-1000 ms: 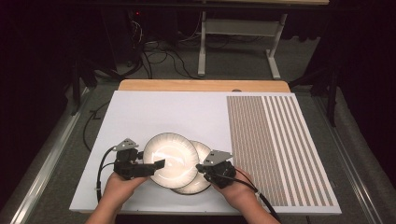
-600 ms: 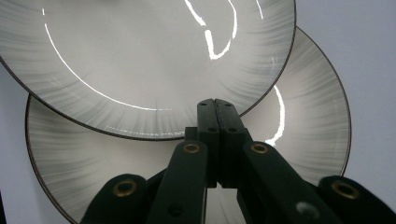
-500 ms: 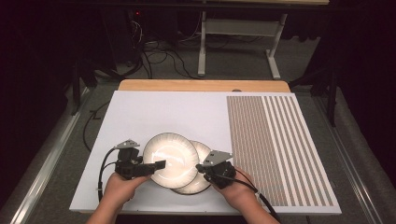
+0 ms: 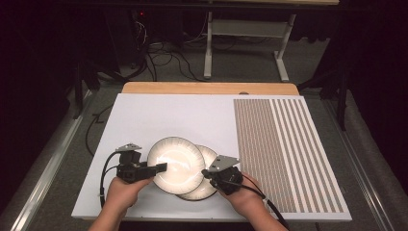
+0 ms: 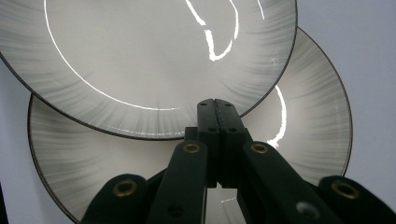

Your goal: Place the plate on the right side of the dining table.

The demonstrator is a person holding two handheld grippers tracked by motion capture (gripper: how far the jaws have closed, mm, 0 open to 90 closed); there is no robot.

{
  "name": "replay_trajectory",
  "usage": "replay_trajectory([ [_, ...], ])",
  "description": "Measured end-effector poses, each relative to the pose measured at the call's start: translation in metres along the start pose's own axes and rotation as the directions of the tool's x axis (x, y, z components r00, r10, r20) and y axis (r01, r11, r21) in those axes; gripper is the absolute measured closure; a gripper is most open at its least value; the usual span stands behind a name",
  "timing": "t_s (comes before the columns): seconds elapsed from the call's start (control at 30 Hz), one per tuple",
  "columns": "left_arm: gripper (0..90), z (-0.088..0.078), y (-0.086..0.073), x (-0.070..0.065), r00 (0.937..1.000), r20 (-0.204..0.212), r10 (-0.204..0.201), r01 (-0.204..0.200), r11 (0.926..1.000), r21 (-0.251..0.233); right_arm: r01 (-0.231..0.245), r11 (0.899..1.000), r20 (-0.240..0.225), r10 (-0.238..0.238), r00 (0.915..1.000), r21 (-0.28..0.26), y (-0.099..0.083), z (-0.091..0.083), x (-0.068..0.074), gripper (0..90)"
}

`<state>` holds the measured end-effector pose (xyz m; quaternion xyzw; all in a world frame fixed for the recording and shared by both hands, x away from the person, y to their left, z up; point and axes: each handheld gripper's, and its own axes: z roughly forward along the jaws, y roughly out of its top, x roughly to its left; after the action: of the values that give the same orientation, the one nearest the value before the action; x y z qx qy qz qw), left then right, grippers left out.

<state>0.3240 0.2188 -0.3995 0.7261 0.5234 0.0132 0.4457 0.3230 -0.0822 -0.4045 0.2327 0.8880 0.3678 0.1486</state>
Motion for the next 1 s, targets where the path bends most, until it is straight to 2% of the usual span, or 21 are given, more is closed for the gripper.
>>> replay_trajectory([
  [0.1,59.9,-0.001,0.001,0.001,0.9998,0.008,-0.018,0.018,0.9998,-0.006,-0.004,1.0,0.001,0.004,1.0,0.001,0.0,0.0,0.0,90.0],
  [0.3,64.1,-0.003,0.002,0.0,0.9998,0.014,-0.016,0.016,0.9998,-0.011,-0.01,1.0,-0.005,0.01,0.9999,0.002,0.0,0.0,0.002,90.0],
  [0.5,65.2,-0.001,0.002,0.003,0.9991,0.032,-0.029,0.029,0.9995,-0.013,0.014,1.0,-0.01,-0.015,0.9998,-0.004,0.001,0.001,0.006,90.0],
  [0.83,67.6,-0.004,0.001,0.002,0.9992,0.038,-0.016,0.018,0.9989,-0.043,-0.029,0.999,0.004,0.029,0.9996,-0.045,0.0,-0.013,-0.002,90.0],
  [1.0,69.2,-0.005,0.001,0.001,0.9991,0.042,-0.01,0.013,0.9978,-0.065,-0.04,0.997,-0.006,0.04,0.9992,-0.064,-0.001,-0.019,-0.007,88.6],
])
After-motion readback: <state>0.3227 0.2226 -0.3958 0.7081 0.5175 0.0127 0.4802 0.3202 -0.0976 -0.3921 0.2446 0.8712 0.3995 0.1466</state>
